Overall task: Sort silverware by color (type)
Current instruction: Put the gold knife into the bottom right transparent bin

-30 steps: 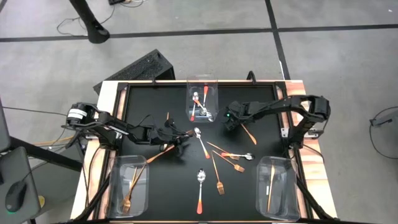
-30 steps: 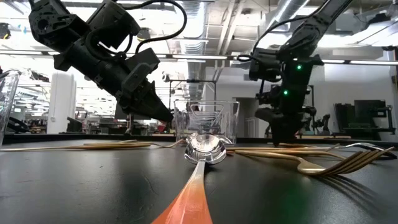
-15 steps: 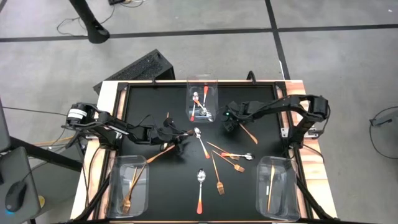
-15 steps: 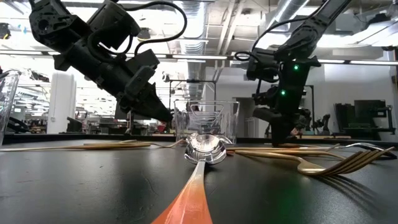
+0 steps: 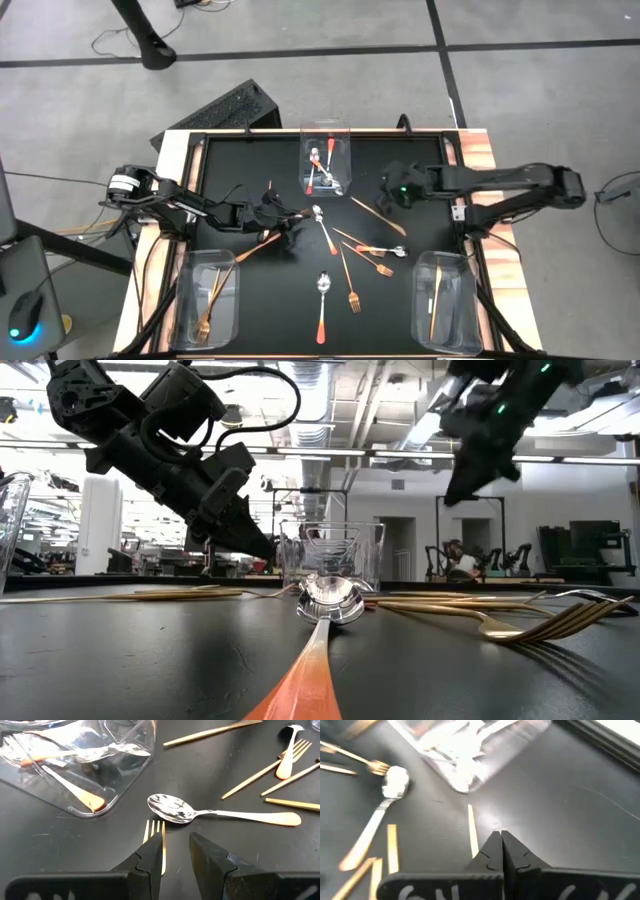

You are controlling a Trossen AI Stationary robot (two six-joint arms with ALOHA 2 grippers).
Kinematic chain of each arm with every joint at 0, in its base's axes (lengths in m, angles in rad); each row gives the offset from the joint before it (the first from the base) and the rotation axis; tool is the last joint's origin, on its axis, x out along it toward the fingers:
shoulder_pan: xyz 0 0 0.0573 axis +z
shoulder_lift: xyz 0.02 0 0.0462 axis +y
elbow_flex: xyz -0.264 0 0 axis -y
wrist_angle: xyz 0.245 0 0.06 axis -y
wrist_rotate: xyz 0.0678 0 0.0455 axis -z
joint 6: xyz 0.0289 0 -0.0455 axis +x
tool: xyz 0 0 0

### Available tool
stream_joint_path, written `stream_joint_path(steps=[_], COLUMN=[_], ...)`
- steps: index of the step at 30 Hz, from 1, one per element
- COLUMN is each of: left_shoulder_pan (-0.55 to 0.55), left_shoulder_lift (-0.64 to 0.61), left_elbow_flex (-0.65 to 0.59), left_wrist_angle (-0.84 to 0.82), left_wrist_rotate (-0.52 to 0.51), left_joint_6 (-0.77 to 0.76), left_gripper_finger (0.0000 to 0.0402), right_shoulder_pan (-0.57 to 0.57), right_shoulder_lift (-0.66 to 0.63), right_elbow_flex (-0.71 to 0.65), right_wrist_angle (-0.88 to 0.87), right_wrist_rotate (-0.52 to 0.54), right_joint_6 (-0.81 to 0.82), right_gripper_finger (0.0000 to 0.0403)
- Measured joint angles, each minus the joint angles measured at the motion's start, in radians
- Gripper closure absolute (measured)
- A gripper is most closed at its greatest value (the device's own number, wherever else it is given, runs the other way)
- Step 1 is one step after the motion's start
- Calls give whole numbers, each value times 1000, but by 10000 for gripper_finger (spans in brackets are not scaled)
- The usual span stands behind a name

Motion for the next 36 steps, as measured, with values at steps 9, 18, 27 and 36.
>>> stream_joint_path(steps=[9,18,27,36], left_shoulder_pan=[0,-12,28,87], left_shoulder_lift=[0,0,0,0], left_elbow_flex=[0,0,0,0], left_wrist_angle=[0,-13,49,53], left_wrist_rotate=[-3,16,-4,-6], left_joint_6=[-8,-18,69,119], left_gripper_finger=[317,317,317,317], right_shoulder_pan=[114,197,196,175], right_shoulder_lift=[-21,52,65,78], right_elbow_flex=[0,-178,-346,-368], right_wrist_angle=[-58,288,525,535], right_wrist_rotate=[148,145,163,324], right_joint_6=[84,23,2,-53], right_gripper_finger=[340,298,295,295])
